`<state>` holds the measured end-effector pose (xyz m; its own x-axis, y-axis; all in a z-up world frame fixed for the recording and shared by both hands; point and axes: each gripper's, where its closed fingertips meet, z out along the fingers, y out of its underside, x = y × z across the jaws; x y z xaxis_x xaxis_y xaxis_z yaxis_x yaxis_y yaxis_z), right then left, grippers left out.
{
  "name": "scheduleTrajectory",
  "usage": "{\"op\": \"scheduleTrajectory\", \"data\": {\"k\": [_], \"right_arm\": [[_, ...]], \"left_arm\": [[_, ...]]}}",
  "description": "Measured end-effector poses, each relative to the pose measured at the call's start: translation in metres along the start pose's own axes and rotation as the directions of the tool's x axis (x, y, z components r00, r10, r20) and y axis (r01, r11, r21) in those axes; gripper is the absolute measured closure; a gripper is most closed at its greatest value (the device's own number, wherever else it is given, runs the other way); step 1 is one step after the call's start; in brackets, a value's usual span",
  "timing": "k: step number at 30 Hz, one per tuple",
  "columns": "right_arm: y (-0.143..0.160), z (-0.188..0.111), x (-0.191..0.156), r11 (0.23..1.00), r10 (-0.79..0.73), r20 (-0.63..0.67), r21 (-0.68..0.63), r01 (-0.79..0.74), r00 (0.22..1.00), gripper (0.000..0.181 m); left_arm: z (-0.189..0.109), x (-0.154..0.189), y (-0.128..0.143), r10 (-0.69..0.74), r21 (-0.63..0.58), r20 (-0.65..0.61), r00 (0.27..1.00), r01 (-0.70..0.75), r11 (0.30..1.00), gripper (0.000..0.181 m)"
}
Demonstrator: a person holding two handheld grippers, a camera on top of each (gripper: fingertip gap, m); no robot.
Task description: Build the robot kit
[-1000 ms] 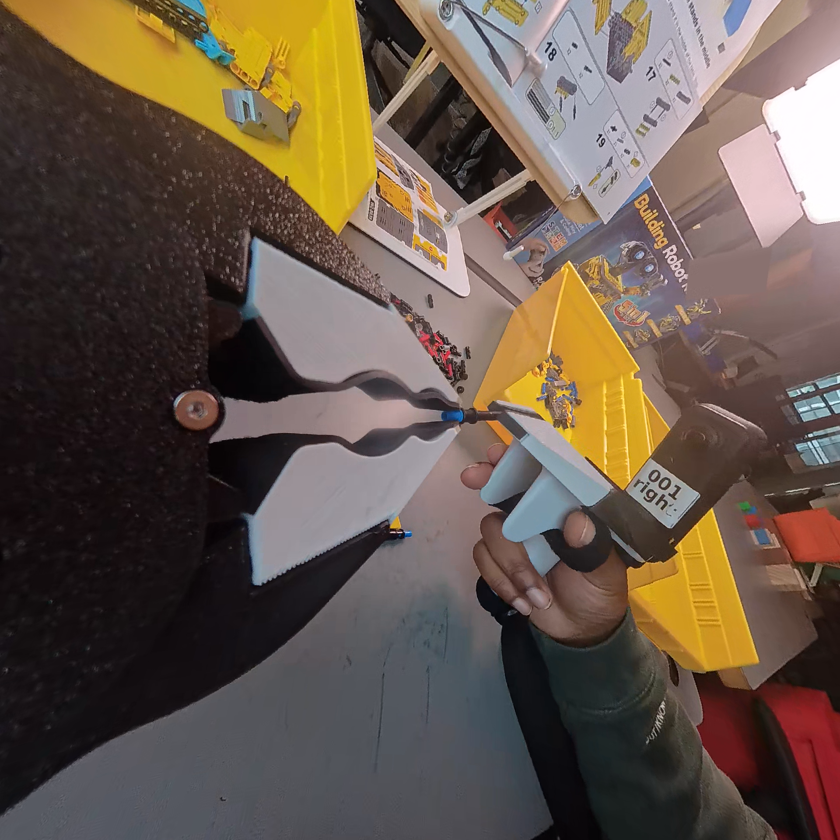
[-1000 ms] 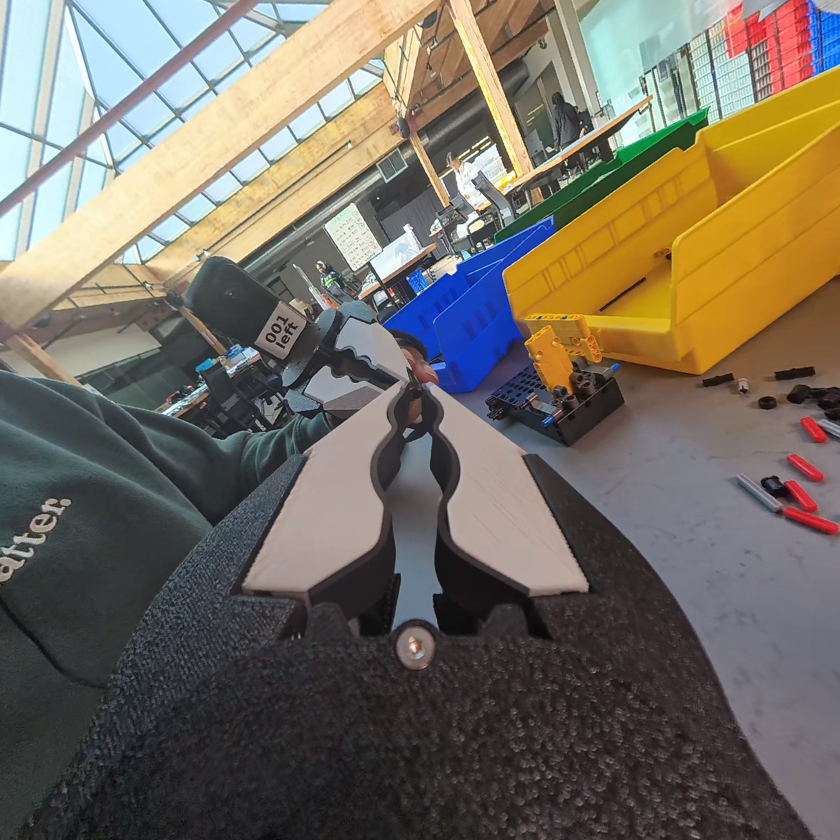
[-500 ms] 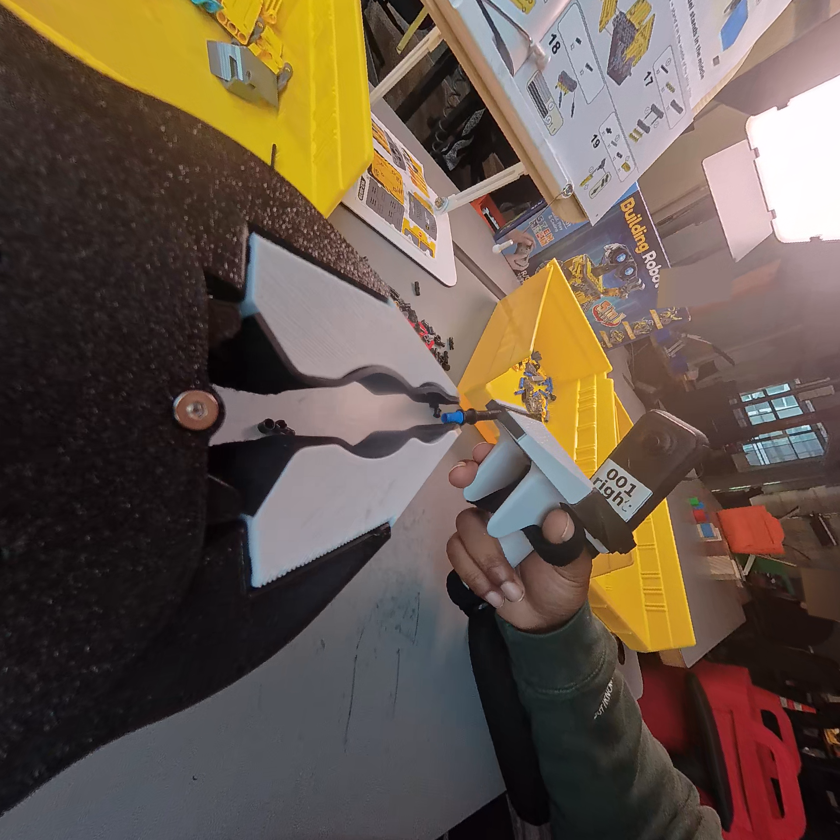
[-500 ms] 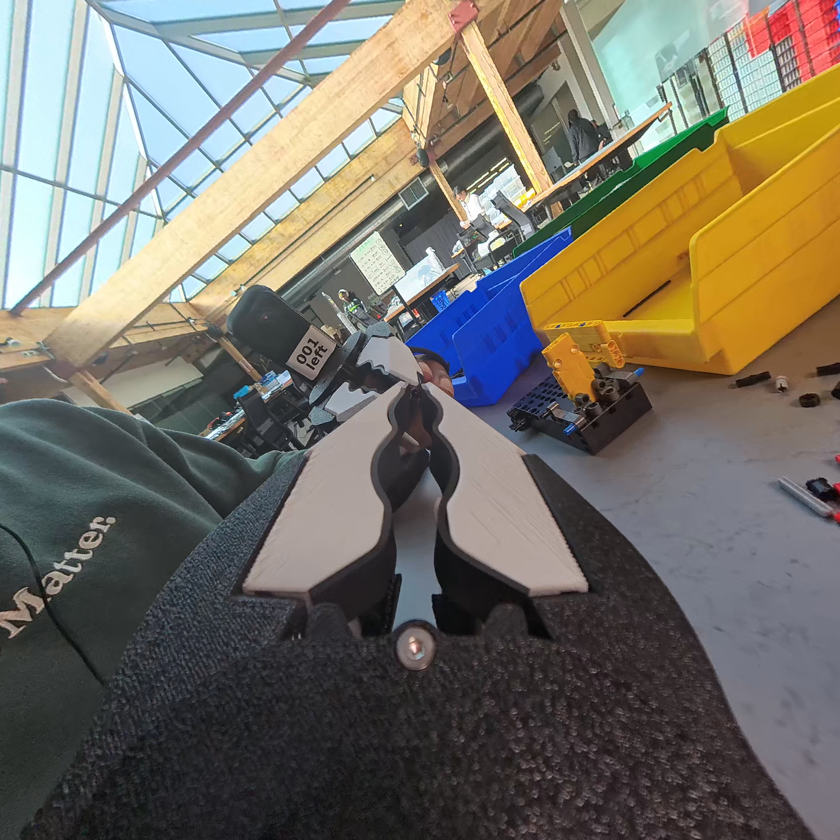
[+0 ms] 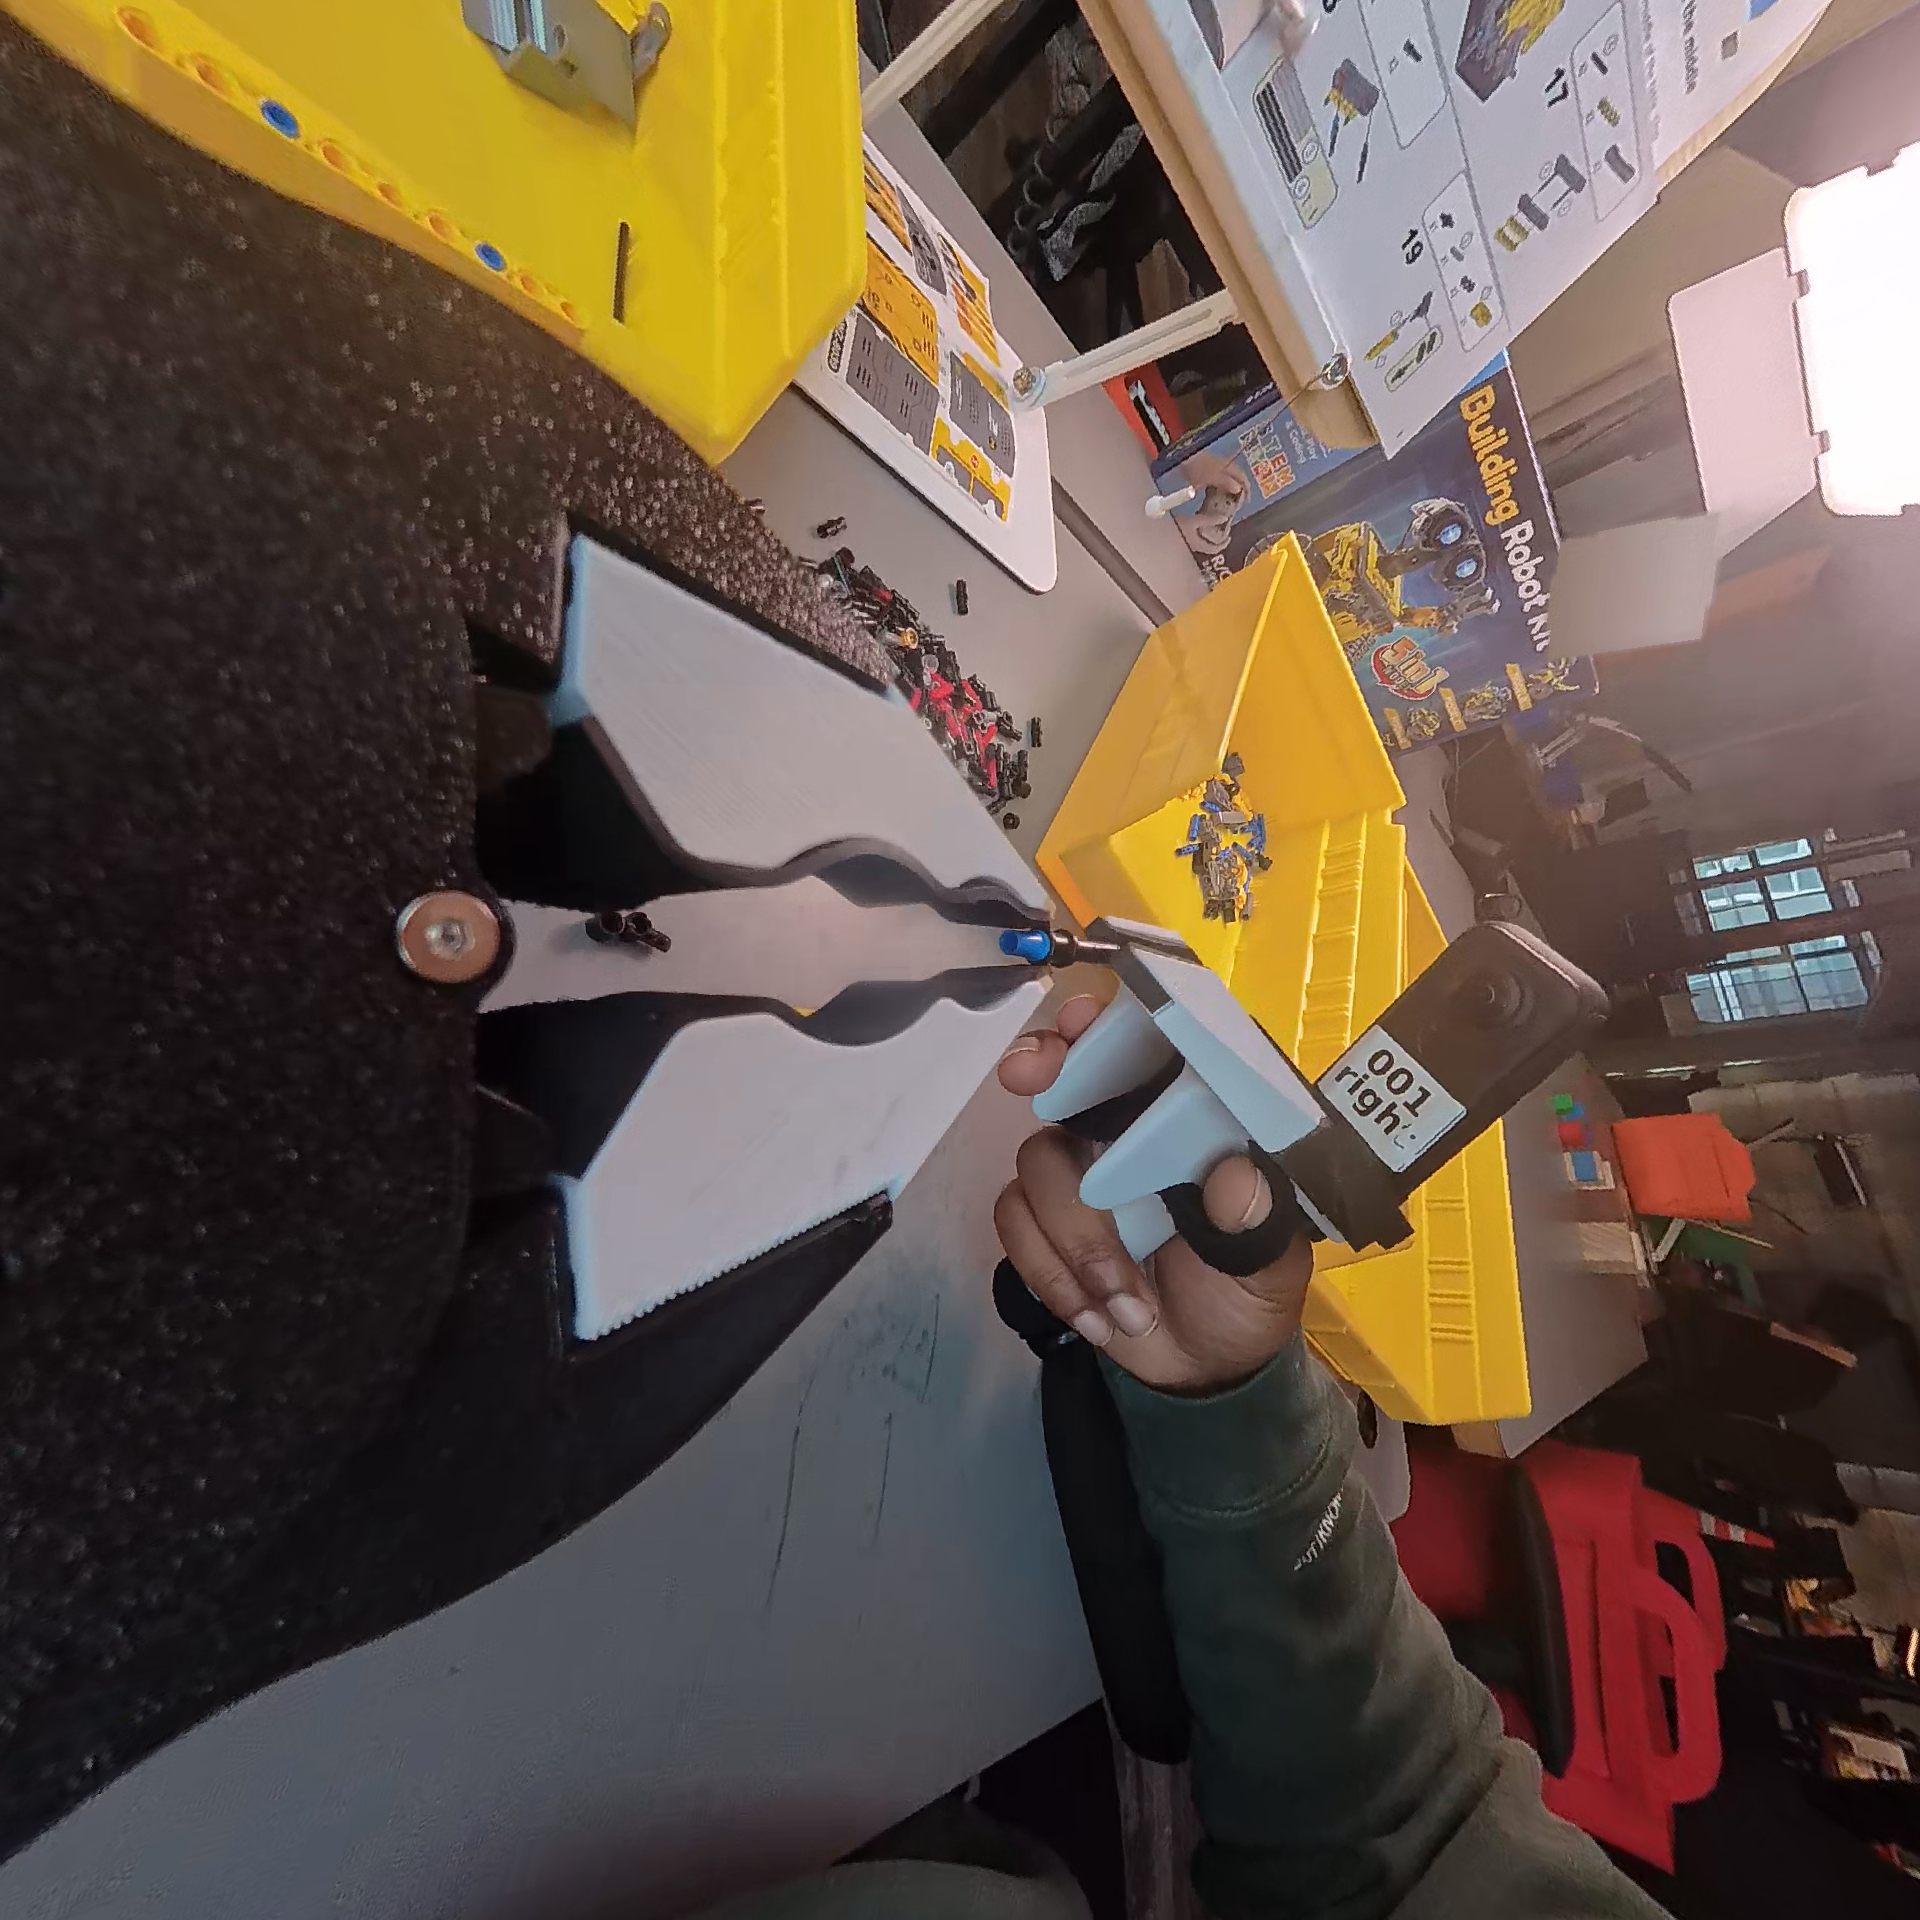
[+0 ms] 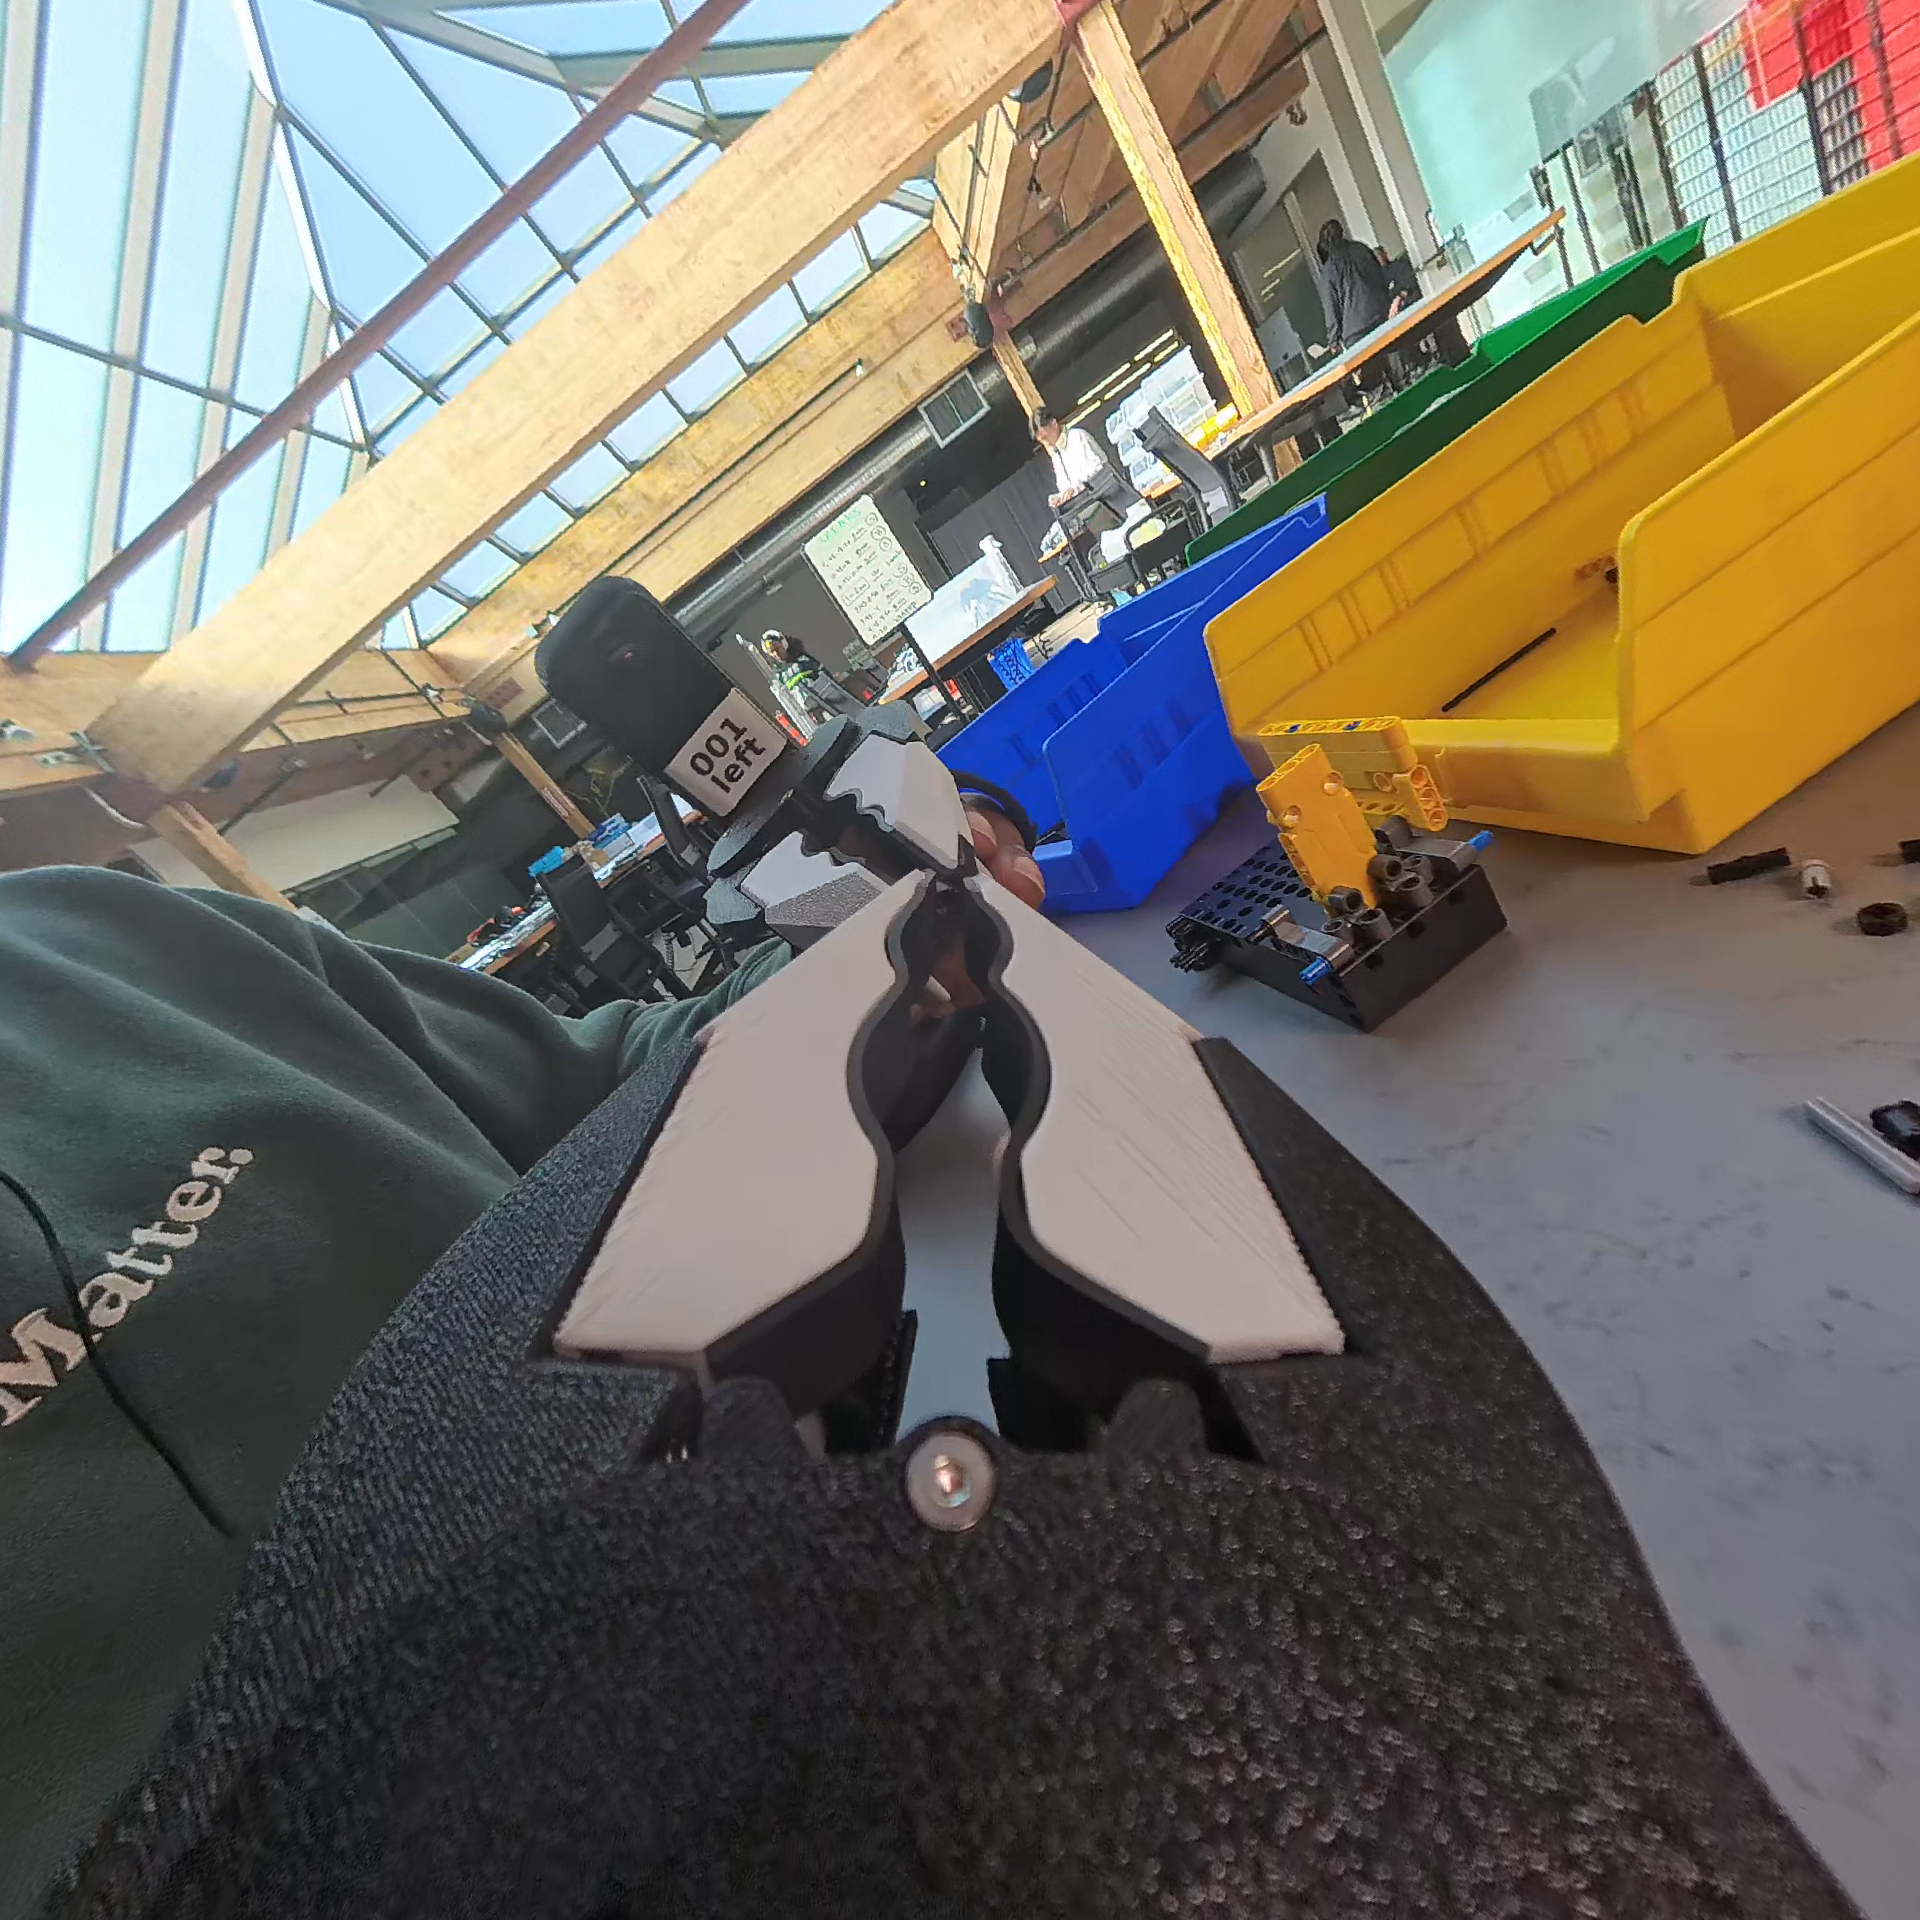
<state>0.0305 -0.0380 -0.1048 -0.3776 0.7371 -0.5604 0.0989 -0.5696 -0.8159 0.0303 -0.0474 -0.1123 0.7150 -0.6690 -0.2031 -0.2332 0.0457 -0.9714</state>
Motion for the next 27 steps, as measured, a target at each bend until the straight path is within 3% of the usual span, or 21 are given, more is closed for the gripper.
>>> {"op": "scheduleTrajectory", "data": {"k": [10,16,18,21,24,27], "right_arm": [[0.013,0.003,-0.002,0.99,-0.111,-0.019,-0.085,0.109,0.994,0.177],[0.017,0.0,0.006,0.939,-0.314,-0.088,-0.176,0.295,0.945,0.171],[0.017,-0.004,0.019,0.883,-0.433,-0.128,-0.259,0.391,0.892,0.171],[0.032,-0.009,0.047,0.723,-0.609,-0.118,-0.489,0.488,0.784,0.17],[0.061,-0.009,0.059,0.553,-0.645,0.008,-0.685,0.474,0.764,0.165],[0.079,0.004,0.069,0.436,-0.661,0.08,-0.768,0.469,0.746,0.165]], "left_arm": [[-0.006,0.005,0.003,-0.054,-0.024,-0.089,0.995,0.052,0.998,0.176],[-0.018,-0.012,0.024,-0.06,-0.125,-0.065,0.996,0.051,0.991,0.176],[-0.024,-0.018,0.04,-0.073,-0.198,-0.066,0.995,0.058,0.979,0.176],[-0.032,-0.026,0.064,-0.102,-0.286,-0.064,0.993,0.079,0.955,0.176],[-0.035,-0.026,0.08,-0.123,-0.346,-0.072,0.99,0.091,0.934,0.176],[-0.035,-0.022,0.091,-0.122,-0.4,-0.083,0.989,0.079,0.913,0.176]]}}
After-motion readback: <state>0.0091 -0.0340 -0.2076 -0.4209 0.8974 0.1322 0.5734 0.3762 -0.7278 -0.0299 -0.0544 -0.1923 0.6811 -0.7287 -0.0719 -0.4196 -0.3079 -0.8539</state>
